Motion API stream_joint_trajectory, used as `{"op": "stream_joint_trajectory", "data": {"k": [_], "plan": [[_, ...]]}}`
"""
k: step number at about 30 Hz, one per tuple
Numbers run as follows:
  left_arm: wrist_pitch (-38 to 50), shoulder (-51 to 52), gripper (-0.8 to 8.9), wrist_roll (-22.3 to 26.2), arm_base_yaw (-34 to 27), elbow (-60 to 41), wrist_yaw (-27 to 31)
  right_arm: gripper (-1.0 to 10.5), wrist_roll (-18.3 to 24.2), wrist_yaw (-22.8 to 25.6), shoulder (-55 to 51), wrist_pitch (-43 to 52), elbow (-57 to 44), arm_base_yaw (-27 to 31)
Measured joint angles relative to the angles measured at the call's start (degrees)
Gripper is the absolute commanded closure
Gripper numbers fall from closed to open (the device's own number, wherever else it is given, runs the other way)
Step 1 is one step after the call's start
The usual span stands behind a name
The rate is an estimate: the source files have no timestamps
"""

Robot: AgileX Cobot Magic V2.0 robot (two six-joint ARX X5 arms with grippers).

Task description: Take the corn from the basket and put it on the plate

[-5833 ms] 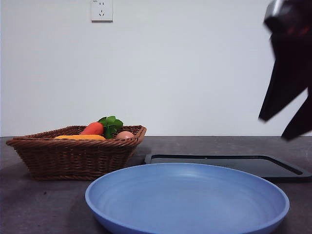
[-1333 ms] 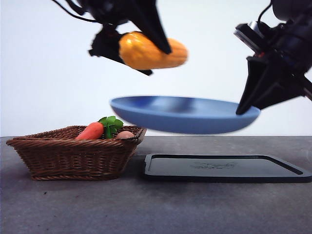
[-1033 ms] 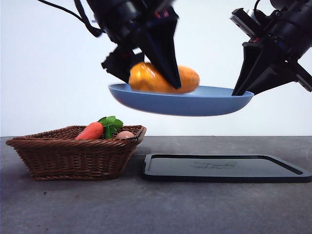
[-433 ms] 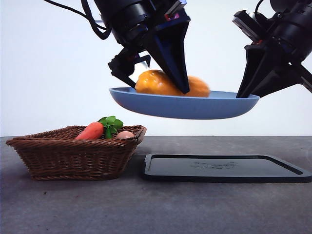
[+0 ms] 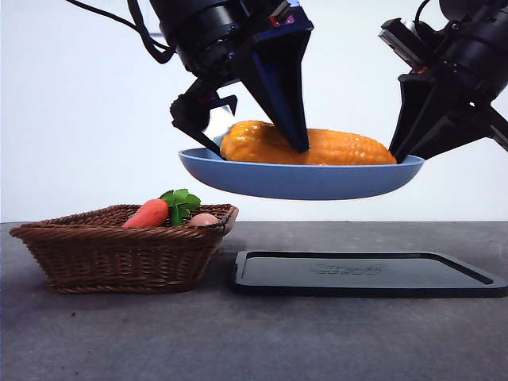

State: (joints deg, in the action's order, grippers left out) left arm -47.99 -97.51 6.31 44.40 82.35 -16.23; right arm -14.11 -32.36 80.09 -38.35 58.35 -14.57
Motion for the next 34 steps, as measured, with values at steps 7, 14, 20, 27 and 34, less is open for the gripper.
{"op": "stream_joint_trajectory", "data": {"k": [7,14,20,27,34], "plan": [[-4.1,0.0,4.07,0.0,0.0,4.8,0.0,9.5,0.5,0.4,0.0,0.0,0.0,0.0],[-6.8,0.0,4.07,0.0,0.0,11.5,0.0,9.5,0.8,1.2,0.0,0.1,0.0,0.0],[-8.0,0.0,4.07,-0.3,-0.2,16.5,0.0,9.5,1.1,1.1,0.0,1.5,0.0,1.2],[-10.8,0.0,4.07,-0.5,-0.9,21.6,0.0,9.5,1.2,1.1,1.3,4.0,0.0,5.4],[-13.1,0.0,4.09,-1.1,-1.1,25.1,0.0,9.5,1.3,1.2,8.5,7.3,0.0,10.7]]}}
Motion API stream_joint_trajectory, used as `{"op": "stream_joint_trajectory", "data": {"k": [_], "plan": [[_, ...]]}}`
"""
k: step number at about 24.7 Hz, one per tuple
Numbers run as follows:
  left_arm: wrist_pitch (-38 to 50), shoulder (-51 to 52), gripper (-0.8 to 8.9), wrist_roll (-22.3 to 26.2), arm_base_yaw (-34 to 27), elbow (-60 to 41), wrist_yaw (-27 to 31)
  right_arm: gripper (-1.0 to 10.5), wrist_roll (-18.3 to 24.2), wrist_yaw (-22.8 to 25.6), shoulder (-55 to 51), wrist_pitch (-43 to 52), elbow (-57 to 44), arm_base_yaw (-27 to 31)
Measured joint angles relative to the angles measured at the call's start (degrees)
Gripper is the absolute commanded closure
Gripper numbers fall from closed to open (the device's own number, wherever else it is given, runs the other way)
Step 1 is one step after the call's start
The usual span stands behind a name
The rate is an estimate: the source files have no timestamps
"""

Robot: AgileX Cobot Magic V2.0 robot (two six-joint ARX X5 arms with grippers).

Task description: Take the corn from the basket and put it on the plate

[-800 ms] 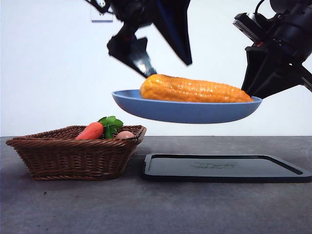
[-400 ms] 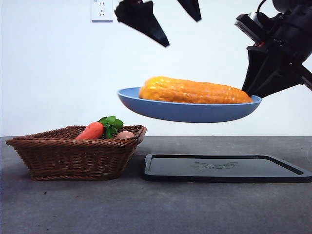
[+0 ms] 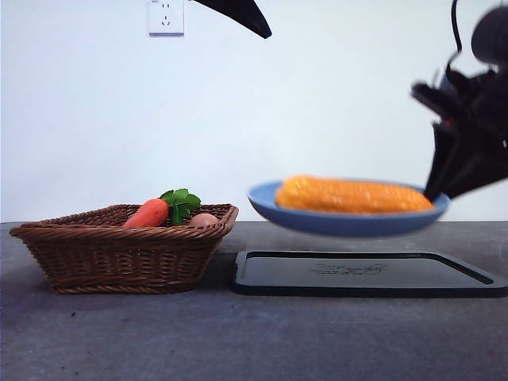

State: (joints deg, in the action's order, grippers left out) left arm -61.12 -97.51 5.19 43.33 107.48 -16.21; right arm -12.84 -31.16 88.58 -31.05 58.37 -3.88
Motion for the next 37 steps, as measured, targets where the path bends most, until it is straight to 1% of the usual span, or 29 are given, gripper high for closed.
{"op": "stream_joint_trajectory", "data": {"k": [4,11,20,21,22,24,25,28,30,32,35,37], "plan": [[-0.2,0.0,4.09,-0.1,0.0,0.2,0.0,9.5,0.0,0.1,5.0,1.6,0.7,1.6],[-0.9,0.0,4.09,-0.1,0.0,0.2,0.0,9.5,0.5,0.1,12.7,2.0,6.0,2.2],[-1.3,0.0,4.09,-0.7,0.0,0.2,0.0,9.4,1.6,0.5,14.6,1.3,6.4,2.2],[-1.3,0.0,4.09,-0.8,0.0,0.2,0.0,9.3,1.9,0.5,14.6,1.3,6.4,2.2],[-1.3,0.0,4.09,-0.9,0.0,0.2,0.0,8.9,2.0,0.5,14.6,1.3,6.4,2.1],[-1.3,0.0,4.09,-0.9,0.0,0.2,0.0,7.6,2.1,0.2,14.6,1.3,6.4,2.0],[-1.3,0.0,4.09,-1.0,0.0,0.2,0.0,7.4,2.1,0.2,14.6,1.3,6.4,2.0],[-1.4,0.0,4.09,-1.4,0.0,0.2,0.0,7.3,2.1,-0.2,14.6,0.8,6.4,2.0],[-1.8,0.0,4.09,-1.5,0.0,0.2,0.0,7.3,2.1,-0.2,14.0,-0.5,6.4,2.4],[-2.5,0.0,4.09,-1.5,0.0,0.2,0.0,7.3,2.1,-0.1,10.4,-1.5,6.4,2.7],[-2.6,0.0,4.1,-1.5,0.0,0.2,0.0,7.3,2.2,-0.1,1.3,-4.0,6.7,2.9],[-2.6,0.0,4.1,-1.5,0.0,0.2,0.0,7.3,3.3,-0.2,-4.7,-8.5,6.7,2.5]]}}
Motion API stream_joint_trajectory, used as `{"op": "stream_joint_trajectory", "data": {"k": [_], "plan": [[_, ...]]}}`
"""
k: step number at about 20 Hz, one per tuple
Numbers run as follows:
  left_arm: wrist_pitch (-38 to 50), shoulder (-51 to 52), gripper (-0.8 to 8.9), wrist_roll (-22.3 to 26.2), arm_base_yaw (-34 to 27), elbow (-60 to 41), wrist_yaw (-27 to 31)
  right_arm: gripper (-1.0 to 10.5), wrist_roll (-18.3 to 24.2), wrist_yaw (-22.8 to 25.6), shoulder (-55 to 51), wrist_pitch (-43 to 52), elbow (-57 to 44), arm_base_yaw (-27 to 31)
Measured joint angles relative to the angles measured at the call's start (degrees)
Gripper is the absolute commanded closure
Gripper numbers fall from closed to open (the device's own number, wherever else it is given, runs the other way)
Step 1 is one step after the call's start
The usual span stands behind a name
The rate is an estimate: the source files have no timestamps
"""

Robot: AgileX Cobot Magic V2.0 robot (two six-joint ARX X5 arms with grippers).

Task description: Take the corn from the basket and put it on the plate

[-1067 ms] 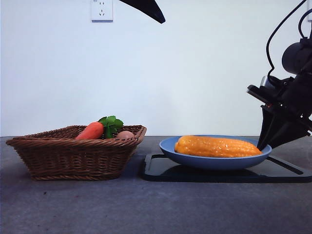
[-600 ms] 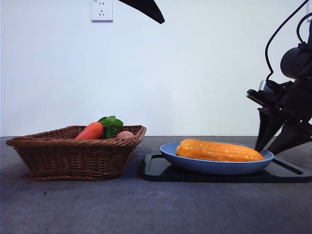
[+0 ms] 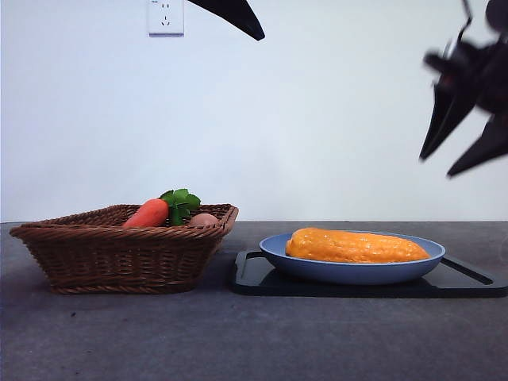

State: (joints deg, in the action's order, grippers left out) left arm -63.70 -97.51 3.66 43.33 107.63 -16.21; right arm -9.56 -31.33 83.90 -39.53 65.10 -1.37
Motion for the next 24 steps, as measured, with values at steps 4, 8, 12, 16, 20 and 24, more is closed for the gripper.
{"op": "stream_joint_trajectory", "data": {"k": [4,8,12,16,20,24], "plan": [[0.0,0.0,4.14,0.0,0.0,0.0,0.0,7.4,4.5,0.0,-13.0,-12.2,0.0,-4.6],[-1.5,0.0,5.38,0.0,0.0,0.0,0.0,7.6,6.7,0.1,-22.0,-20.0,0.0,-9.6],[-4.6,0.0,7.5,0.0,0.0,0.0,0.0,9.2,9.3,0.2,-25.7,-26.1,0.0,-13.0],[-6.4,0.0,8.06,0.0,0.0,0.0,0.0,9.4,12.8,0.2,-25.7,-27.6,0.0,-14.4],[-6.6,0.0,8.06,0.0,0.0,0.0,0.0,9.4,13.2,-0.2,-25.7,-26.5,0.0,-14.4],[-5.4,0.0,8.06,0.0,0.0,0.0,0.0,9.4,13.2,-0.2,-25.7,-26.4,0.0,-14.4]]}}
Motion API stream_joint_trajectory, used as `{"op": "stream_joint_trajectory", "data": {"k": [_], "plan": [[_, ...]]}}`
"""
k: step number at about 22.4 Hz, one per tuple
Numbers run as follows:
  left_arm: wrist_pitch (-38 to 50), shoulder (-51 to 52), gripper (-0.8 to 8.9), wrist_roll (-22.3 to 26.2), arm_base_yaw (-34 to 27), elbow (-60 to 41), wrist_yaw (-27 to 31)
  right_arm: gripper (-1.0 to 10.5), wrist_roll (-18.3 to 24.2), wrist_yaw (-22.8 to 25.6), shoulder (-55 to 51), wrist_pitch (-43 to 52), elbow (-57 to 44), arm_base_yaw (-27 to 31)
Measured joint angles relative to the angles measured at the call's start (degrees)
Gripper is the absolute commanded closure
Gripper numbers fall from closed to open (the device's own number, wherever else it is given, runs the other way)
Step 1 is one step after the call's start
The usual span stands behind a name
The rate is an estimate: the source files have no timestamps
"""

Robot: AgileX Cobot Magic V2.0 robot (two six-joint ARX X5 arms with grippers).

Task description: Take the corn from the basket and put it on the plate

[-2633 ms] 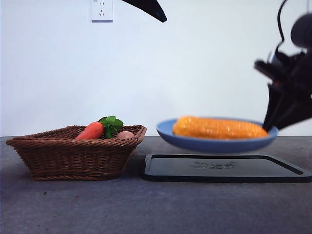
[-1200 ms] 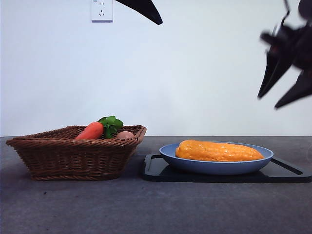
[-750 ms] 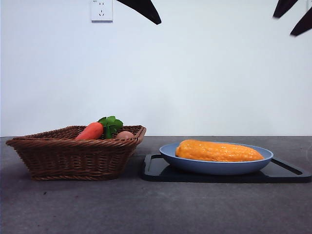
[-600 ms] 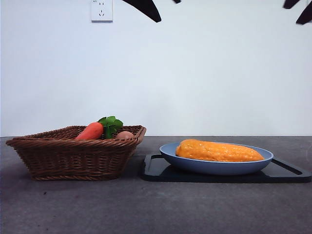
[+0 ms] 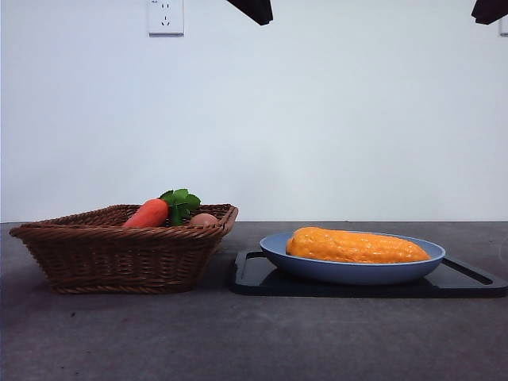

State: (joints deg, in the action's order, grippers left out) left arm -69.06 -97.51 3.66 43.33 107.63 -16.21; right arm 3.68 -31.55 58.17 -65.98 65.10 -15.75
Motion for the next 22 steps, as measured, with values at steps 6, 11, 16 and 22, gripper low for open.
{"op": "stream_joint_trajectory", "data": {"k": [6,11,16,22], "plan": [[6.4,0.0,8.06,0.0,0.0,0.0,0.0,9.4,0.0,0.0,0.0,0.0,0.0,0.0],[13.2,0.0,8.06,0.0,0.0,0.0,0.0,9.4,0.0,0.0,0.0,0.0,0.0,0.0],[20.7,0.0,8.06,0.5,-0.2,0.0,0.0,9.4,0.0,0.0,0.0,0.0,0.0,0.0],[26.6,0.8,8.06,3.4,-5.1,0.0,0.0,9.4,0.0,0.0,0.0,0.0,0.0,0.0]]}}
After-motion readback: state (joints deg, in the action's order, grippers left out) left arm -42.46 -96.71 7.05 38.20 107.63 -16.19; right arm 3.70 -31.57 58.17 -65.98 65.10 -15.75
